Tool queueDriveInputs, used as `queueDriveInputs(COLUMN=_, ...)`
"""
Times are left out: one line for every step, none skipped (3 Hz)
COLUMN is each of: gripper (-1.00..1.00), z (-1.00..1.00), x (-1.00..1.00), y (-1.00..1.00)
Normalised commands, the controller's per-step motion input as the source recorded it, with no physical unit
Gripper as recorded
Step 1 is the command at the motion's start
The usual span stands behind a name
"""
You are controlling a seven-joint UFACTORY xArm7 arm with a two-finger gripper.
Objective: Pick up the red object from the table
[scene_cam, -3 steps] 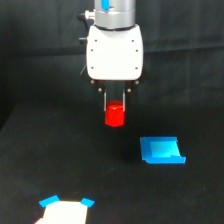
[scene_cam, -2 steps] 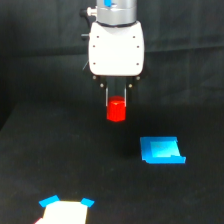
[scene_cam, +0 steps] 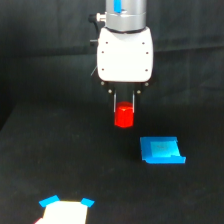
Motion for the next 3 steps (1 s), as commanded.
queueDriveInputs(gripper=-0.69, z=0.14, x=-0.32, y=0.21)
queueDriveInputs(gripper=-0.57, z=-0.08, x=-0.51, y=0.03)
queueDriveInputs(gripper=-1.00, z=0.38, x=0.95, y=-0.07)
